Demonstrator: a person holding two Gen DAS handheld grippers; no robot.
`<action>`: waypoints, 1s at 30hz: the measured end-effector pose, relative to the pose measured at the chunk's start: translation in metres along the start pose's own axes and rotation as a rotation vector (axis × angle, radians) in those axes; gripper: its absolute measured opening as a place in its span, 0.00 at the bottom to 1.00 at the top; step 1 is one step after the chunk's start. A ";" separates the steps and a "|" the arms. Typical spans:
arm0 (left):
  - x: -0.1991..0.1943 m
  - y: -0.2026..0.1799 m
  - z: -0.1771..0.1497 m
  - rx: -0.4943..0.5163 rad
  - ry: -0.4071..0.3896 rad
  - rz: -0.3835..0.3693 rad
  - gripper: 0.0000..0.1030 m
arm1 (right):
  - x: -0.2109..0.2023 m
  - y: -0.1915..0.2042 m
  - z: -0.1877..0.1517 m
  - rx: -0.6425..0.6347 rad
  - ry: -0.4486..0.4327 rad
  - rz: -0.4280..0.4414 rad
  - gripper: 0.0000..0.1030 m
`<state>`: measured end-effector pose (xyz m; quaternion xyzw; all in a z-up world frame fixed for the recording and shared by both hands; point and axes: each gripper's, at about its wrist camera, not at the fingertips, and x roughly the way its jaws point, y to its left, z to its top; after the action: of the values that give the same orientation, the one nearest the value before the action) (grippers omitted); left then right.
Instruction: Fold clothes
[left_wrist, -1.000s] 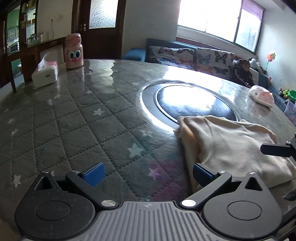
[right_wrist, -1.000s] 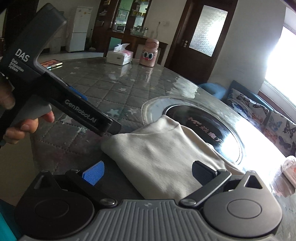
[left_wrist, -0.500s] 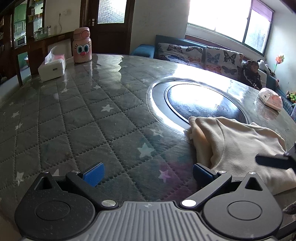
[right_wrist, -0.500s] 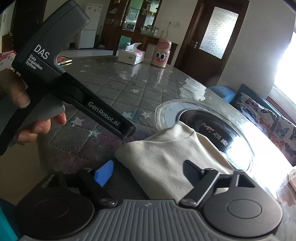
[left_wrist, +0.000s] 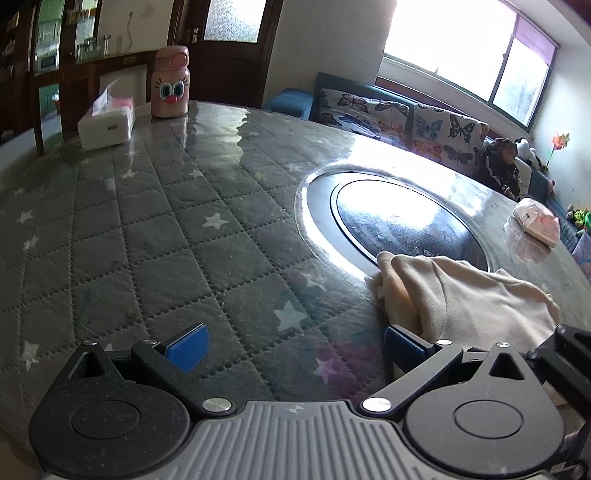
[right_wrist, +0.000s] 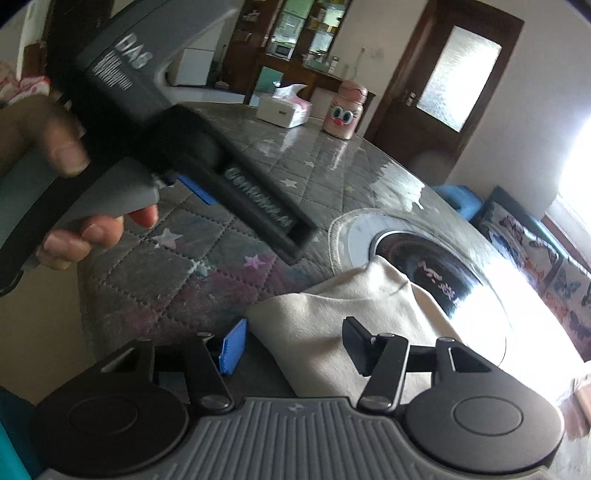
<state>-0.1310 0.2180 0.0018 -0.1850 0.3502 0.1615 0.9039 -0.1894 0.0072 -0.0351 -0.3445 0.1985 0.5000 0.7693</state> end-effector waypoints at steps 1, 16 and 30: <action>0.000 0.000 0.001 -0.012 0.007 -0.013 1.00 | 0.001 0.002 0.000 -0.014 0.002 0.001 0.53; 0.014 0.002 0.013 -0.296 0.087 -0.336 1.00 | -0.020 -0.037 0.004 0.207 -0.087 0.097 0.13; 0.041 -0.019 0.018 -0.421 0.188 -0.478 0.99 | -0.038 -0.059 -0.005 0.293 -0.146 0.164 0.12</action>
<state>-0.0836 0.2157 -0.0105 -0.4589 0.3377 -0.0041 0.8218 -0.1512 -0.0358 0.0059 -0.1743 0.2402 0.5505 0.7803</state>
